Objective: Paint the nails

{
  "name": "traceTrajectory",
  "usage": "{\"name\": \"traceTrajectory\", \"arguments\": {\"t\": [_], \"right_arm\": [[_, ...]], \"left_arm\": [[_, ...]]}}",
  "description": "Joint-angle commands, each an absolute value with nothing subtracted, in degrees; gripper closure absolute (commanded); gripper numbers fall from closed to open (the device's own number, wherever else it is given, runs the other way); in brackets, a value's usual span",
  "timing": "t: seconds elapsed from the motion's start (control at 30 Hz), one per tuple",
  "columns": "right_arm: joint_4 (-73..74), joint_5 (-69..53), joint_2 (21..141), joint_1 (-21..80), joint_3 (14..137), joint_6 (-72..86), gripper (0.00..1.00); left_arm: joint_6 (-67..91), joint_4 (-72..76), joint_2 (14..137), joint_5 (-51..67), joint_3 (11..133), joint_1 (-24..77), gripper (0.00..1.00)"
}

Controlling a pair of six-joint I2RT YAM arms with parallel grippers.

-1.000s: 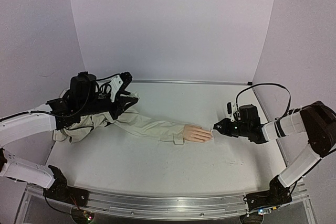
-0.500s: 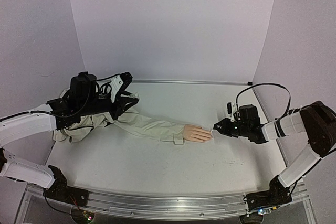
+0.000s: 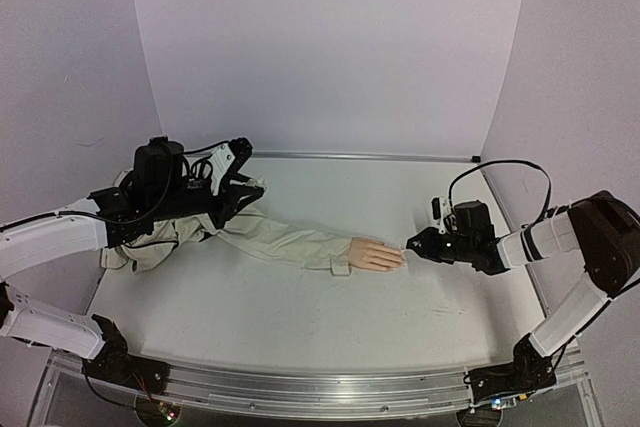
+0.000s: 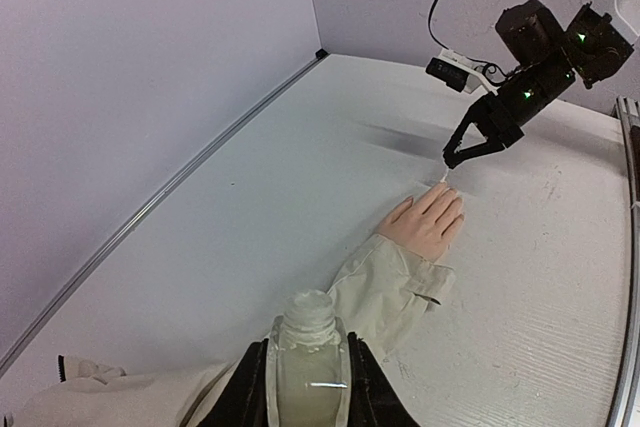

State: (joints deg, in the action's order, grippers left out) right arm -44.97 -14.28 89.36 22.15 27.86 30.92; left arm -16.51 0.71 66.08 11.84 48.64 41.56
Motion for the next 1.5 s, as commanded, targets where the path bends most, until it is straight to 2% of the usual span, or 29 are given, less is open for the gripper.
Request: {"name": "traceTrajectory", "arguments": {"t": [0.0, 1.47], "right_arm": [[-45.0, -13.5, 88.7, 21.9, 28.9, 31.2, 1.0], [-40.8, -8.0, 87.0, 22.0, 29.1, 31.5, 1.0]], "left_arm": [[-16.3, 4.7, 65.9, 12.3, 50.9, 41.2, 1.0], [-16.1, 4.7, 66.2, 12.8, 51.0, 41.2, 1.0]]}}
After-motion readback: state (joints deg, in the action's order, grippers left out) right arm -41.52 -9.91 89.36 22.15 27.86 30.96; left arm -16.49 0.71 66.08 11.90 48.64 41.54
